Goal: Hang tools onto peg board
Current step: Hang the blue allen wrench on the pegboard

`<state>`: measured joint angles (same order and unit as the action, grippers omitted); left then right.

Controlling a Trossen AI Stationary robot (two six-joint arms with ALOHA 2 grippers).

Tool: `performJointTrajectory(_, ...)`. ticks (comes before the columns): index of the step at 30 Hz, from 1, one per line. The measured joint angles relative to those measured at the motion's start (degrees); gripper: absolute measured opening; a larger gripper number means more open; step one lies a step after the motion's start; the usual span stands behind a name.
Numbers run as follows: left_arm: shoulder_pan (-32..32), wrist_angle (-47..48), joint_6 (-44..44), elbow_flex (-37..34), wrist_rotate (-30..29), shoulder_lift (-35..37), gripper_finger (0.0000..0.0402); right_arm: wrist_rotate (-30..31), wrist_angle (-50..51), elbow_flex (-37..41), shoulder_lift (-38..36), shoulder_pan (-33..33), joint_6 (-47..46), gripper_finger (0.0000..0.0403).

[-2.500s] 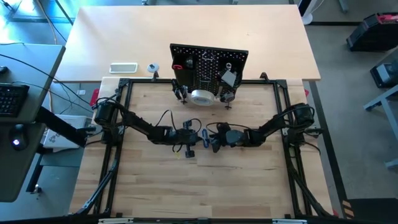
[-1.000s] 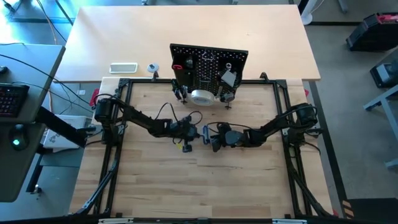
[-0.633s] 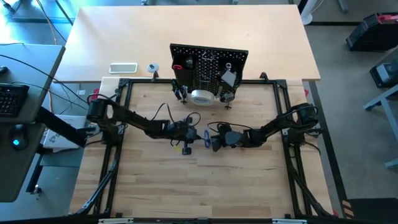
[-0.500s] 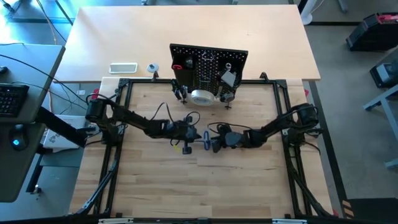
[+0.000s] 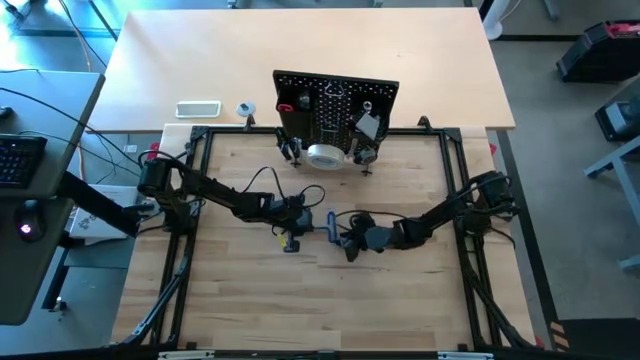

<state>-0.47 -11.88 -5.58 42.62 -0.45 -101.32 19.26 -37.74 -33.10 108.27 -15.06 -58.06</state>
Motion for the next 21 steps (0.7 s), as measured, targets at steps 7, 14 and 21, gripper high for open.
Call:
performJointTrajectory(7, 0.52, -8.94, 0.89, -2.12, -2.38, -0.79, 0.0104, 4.61, 2.98, -0.21, -0.22, -1.05, -4.99, 0.0206)
performJointTrajectory(14, 1.29, -10.47, 0.39, -2.08, -0.83, -4.57, 0.0064, 3.95, 10.78, -3.75, -0.08, -0.03, -4.77, 0.0206)
performJointTrajectory(21, 1.16, -12.39, -0.51, -2.06, -1.31, -5.44, 0.0028, 4.18, 18.78, -7.17, 0.00, 0.51, -4.66, 0.0206)
